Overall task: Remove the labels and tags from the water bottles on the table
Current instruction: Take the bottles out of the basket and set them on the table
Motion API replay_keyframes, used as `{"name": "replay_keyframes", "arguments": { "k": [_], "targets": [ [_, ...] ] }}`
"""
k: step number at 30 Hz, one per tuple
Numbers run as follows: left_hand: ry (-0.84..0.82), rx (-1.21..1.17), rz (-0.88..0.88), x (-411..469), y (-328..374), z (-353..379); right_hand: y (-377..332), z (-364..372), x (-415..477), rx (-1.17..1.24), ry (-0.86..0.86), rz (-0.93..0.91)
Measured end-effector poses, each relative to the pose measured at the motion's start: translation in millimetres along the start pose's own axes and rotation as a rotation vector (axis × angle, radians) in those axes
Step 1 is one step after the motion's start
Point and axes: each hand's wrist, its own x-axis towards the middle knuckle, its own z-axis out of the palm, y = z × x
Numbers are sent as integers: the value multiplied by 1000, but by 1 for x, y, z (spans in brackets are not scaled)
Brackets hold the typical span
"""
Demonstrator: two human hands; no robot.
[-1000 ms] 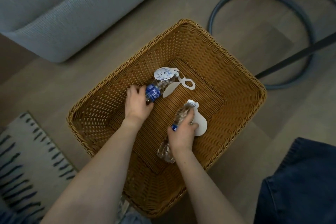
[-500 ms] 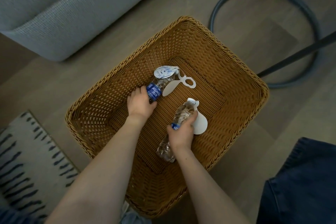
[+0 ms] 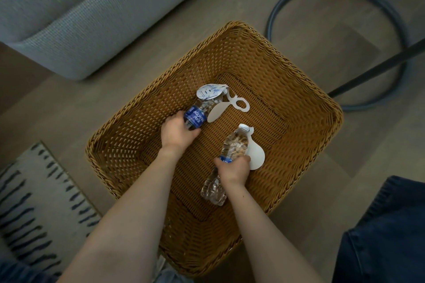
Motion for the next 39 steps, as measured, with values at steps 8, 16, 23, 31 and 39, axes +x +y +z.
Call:
{"name": "replay_keyframes", "arguments": {
  "k": [8,16,23,31,39],
  "targets": [
    [51,-24,-14,-5,4,1,-3,-3,1,56,7,23],
    [60,-154,-59,-22,13,-2,-16,-18,1,174,56,-244],
    [153,-271,-9,-40,31,-24,-38,-42,-10,242,10,-397],
    [199,-315,-13,-65,68,-86,-91,-90,-50,285,-11,-484],
    [216,-409,-6,-144,140,-221,-155,-198,-161,293,10,-581]
  ]
}}
